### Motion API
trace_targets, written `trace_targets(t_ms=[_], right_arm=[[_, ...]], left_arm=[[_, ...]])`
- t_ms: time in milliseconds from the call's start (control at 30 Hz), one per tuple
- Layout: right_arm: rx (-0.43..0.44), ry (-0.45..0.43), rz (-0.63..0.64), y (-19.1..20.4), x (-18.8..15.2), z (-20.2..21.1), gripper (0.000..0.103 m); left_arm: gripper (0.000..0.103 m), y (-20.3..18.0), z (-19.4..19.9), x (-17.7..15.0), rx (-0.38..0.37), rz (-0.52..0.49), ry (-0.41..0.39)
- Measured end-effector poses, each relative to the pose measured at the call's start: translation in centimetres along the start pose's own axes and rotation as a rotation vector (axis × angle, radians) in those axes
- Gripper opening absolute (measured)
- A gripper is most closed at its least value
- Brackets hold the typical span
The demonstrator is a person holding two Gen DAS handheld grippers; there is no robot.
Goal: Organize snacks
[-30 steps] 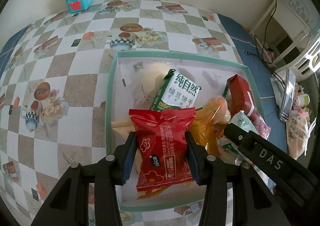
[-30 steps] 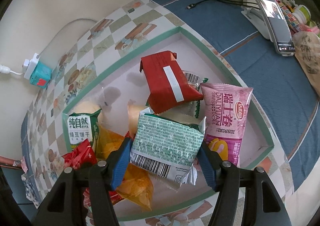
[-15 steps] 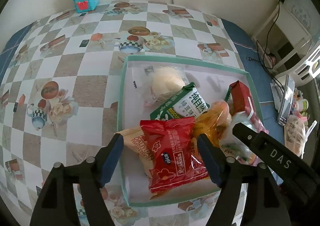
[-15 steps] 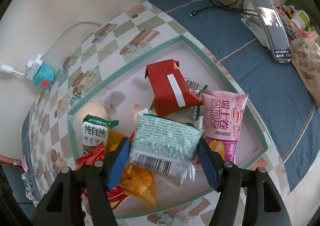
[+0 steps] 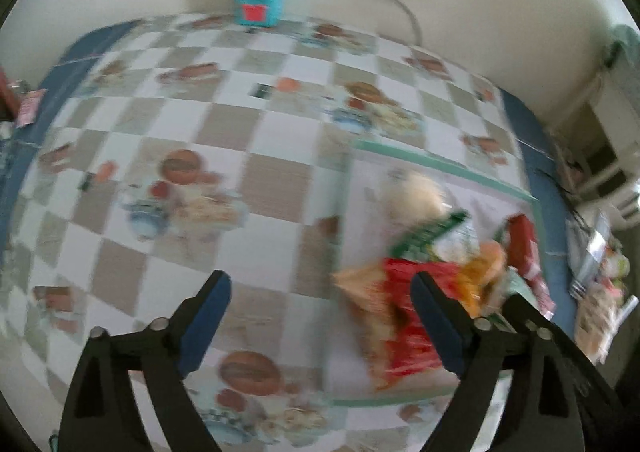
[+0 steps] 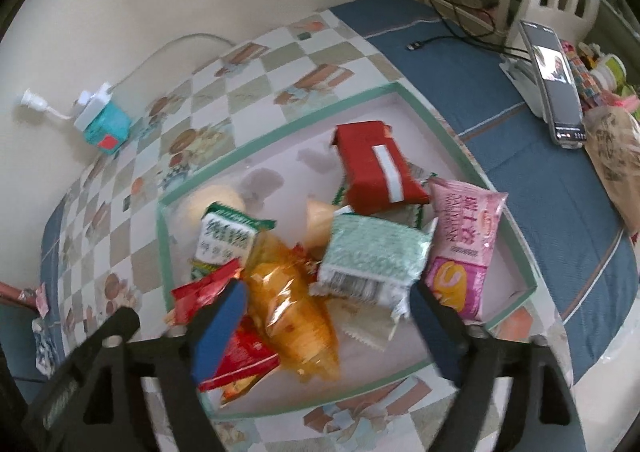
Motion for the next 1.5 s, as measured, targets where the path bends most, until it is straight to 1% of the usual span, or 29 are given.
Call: trace_targets(t_ms=[33,167,300,433,733,933,1033,1200,1500], right_arm=[[0.001,-0.008,0.010,0.3,-0.3,0.2,0.103],[-0.014,-0.032,0.052,1.3,-1.1,0.9,0.103],[-0.033,-0.057,0.105,2.2,-2.2,1.6,0.103],[-0.037,-0.070,0.137,2.8,-3.5,2.2,0.103],[-0.049,-0.078,0.217,3.9,-6.8,3.3,0.103],[-0.064,-0.093,0.235,3.7,-7.9,4.1,0.103],[-0.065,-0.103,0.230,3.6,-8.1,4.5,0.103],[-0.062,-0.127,0.203,3.2,-8.1,5.3,0.103],[-0.060,-0.135,0.209,3.3,-8.0,5.5,0.103]], left_arm=[[0.100,0.6,0.2,0.1,0.024,0.005,-0.010],[0.100,2.5,0.6,-0.2,0.081,0.022,-0.014],[0.100,4.0,0.8,-1.3,0.103,0.027,0.017],[0.100,5.3,1.2,-2.6,0.135,0.020,0.027],[0.100,6.6,2.9,-4.7,0.150,-0.001,0.020],[0.100,6.9,3.8,-5.8,0.159,-0.032,0.011],[0.100,7.3,4.1,-6.1,0.182,-0.033,0.007],[0.100,7.7,4.9,-6.4,0.195,-0.043,-0.014],[0.100,8.3,5.0,-6.5,0.204,-0.038,-0.007]])
Point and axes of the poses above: each gripper's, at about its wrist camera, not at the fingertips, and z roughly against the way its jaws point, y to its left, x to its top, the point moved 6 cm from there along -z, roughly the way its jaws point, and after that the axes turned 2 degrees about y, right-handed, at the moved point
